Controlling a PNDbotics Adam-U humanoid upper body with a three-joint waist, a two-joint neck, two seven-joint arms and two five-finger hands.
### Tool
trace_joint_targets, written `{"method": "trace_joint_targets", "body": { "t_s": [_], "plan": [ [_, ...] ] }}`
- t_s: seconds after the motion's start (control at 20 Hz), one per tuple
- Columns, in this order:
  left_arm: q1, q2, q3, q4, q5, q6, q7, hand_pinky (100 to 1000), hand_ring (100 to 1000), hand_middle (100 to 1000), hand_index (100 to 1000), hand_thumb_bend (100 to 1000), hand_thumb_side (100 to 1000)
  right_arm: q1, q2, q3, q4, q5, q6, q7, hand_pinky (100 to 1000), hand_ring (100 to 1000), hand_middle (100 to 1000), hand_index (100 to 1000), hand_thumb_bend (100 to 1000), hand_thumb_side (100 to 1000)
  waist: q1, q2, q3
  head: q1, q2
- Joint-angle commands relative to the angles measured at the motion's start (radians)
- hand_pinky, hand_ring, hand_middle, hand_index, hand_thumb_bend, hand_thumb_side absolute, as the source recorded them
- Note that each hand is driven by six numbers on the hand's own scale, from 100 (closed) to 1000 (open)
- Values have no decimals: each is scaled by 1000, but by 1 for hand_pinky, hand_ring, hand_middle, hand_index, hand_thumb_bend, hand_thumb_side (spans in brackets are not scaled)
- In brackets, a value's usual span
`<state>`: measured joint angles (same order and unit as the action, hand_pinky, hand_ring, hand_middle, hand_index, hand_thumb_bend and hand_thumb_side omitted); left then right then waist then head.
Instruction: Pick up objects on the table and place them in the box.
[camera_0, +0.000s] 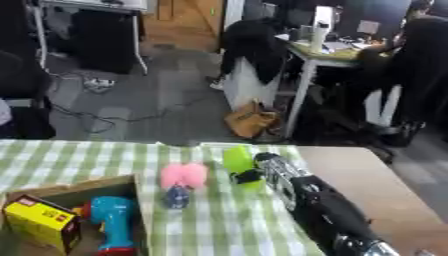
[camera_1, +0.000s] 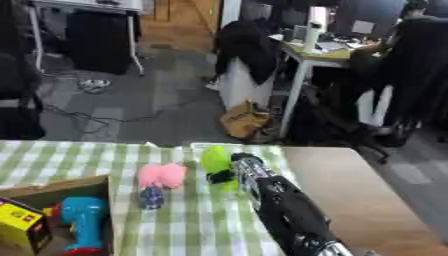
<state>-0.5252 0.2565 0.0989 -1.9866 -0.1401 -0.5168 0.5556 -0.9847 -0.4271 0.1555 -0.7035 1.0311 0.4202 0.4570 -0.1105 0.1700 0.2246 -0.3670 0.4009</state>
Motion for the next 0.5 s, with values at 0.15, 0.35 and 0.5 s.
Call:
{"method": "trace_joint_targets", "body": {
  "t_s": [0.15,0.35,0.5],
  "plan": [
    [-2,25,2,-13,2,2,-1,837,862,788,862,189,1000,-43,-63,16,-66,-39,-17,18,100,100,100,163,100,790,18,-54,-13,-2,11],
    [8,29,0,-13,3,4,-4,836,862,788,863,190,1000,-59,-99,40,-140,-86,-24,53,100,100,100,160,100,785,21,-73,-22,-4,24],
    [18,30,-3,-13,4,7,-8,836,862,788,863,191,1000,-69,-120,60,-194,-113,-20,76,100,100,100,159,100,784,23,-91,-30,5,47]
  ]
}}
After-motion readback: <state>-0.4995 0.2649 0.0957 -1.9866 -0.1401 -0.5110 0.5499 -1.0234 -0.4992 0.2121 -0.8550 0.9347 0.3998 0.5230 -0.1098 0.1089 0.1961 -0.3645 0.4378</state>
